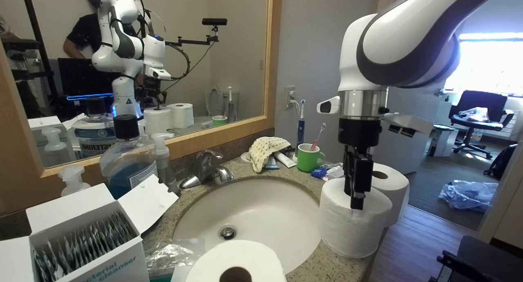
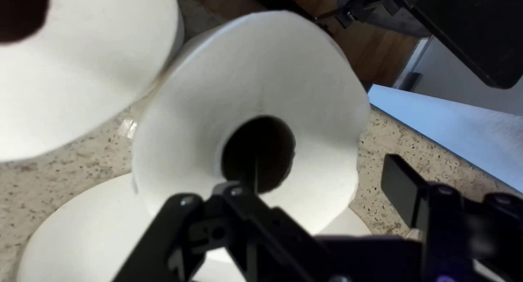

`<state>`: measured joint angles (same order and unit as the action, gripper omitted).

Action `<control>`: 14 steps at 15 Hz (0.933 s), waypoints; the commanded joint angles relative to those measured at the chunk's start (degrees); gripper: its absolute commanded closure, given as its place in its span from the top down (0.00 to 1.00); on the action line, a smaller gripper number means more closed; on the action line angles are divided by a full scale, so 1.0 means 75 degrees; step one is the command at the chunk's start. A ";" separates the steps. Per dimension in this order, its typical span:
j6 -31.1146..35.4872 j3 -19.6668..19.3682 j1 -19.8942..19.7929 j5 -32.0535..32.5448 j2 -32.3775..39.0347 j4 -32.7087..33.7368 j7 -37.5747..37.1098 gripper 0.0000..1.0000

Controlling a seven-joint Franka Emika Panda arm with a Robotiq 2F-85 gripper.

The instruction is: Unassemble the stacked up rolls of tissue

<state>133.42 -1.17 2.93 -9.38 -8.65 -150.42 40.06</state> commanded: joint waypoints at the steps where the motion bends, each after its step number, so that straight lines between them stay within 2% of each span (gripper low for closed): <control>1: -0.0285 0.0102 0.0103 0.0276 -0.0369 0.0032 -0.0248 1.00; 2: -0.0332 0.0109 0.0132 0.0300 -0.0466 0.0015 -0.0197 0.99; 3: -0.0352 0.0126 0.0147 0.0401 -0.0628 -0.0049 -0.0234 0.86; 4: -0.0481 0.0115 0.0160 0.0470 -0.0783 -0.0071 -0.0162 0.80; 7: -0.0751 0.0001 0.0133 0.0619 -0.1483 -0.0205 -0.0106 0.74; 9: -0.0865 -0.0127 0.0081 0.0690 -0.2011 -0.0282 -0.0144 0.95; 10: -0.0921 -0.0212 0.0055 0.0688 -0.2222 -0.0275 -0.0185 1.00; 11: -0.0695 -0.0216 0.0220 0.0562 -0.1524 -0.0046 -0.0046 0.90; 12: -0.0776 -0.0286 0.0212 0.0573 -0.1757 -0.0058 -0.0052 0.99; 14: -0.0859 -0.0367 0.0210 0.0586 -0.2039 -0.0116 -0.0058 1.00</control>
<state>127.06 -2.94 3.50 -5.50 -23.93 -151.35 40.06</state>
